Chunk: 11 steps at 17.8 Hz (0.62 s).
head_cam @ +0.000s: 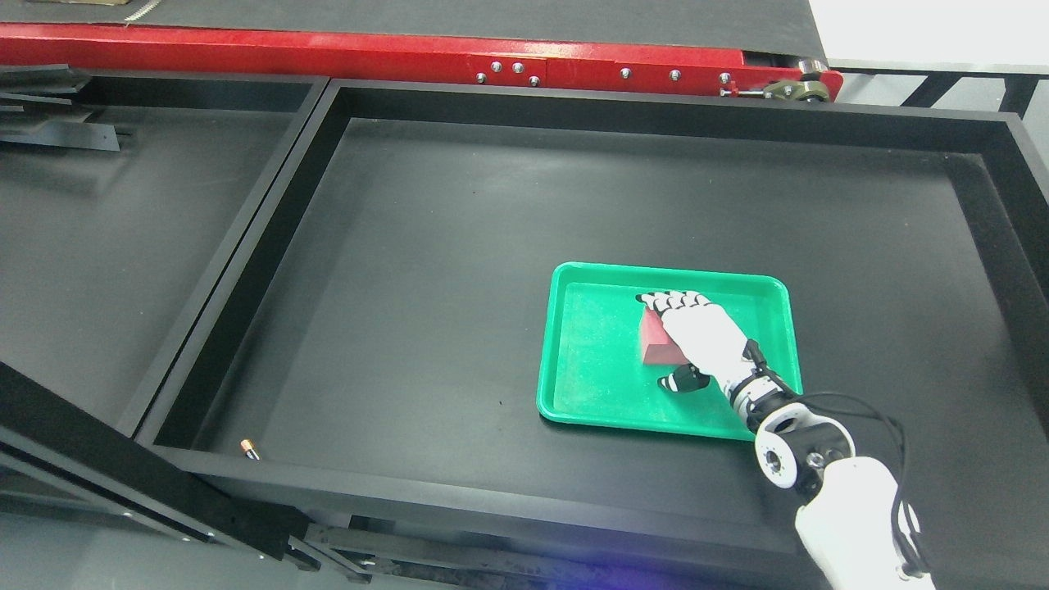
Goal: Pick pink block from left shelf to tray
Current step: 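Close the right hand fingers around the pink block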
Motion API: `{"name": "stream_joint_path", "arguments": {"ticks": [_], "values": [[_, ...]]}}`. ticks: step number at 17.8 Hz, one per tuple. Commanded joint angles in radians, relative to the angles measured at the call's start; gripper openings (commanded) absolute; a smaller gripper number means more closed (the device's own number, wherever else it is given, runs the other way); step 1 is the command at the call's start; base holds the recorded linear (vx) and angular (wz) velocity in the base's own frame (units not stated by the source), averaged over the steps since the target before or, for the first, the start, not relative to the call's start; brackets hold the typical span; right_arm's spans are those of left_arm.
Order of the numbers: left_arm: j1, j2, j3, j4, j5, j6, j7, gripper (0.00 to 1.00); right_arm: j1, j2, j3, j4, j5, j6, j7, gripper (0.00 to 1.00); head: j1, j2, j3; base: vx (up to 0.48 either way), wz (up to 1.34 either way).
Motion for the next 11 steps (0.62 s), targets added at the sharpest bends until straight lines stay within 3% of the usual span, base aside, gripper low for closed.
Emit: {"name": "stream_joint_path", "arguments": {"ticks": [1, 5, 11], "values": [[0.02, 0.017, 0.0, -0.017, 0.0, 0.0, 0.0, 1.0, -0.008, 0.006, 0.007, 0.024, 0.0, 0.0, -0.01, 0.97, 0.0, 0.0, 0.0, 0.0, 0.0], [0.02, 0.017, 0.0, -0.017, 0.0, 0.0, 0.0, 1.0, -0.008, 0.006, 0.007, 0.022, 0.0, -0.002, -0.013, 0.78, 0.0, 0.0, 0.0, 0.0, 0.0], [0.02, 0.017, 0.0, -0.017, 0.0, 0.0, 0.0, 1.0, -0.005, 0.006, 0.007, 0.022, 0.0, -0.014, -0.01, 0.57, 0.0, 0.0, 0.0, 0.0, 0.0]]}}
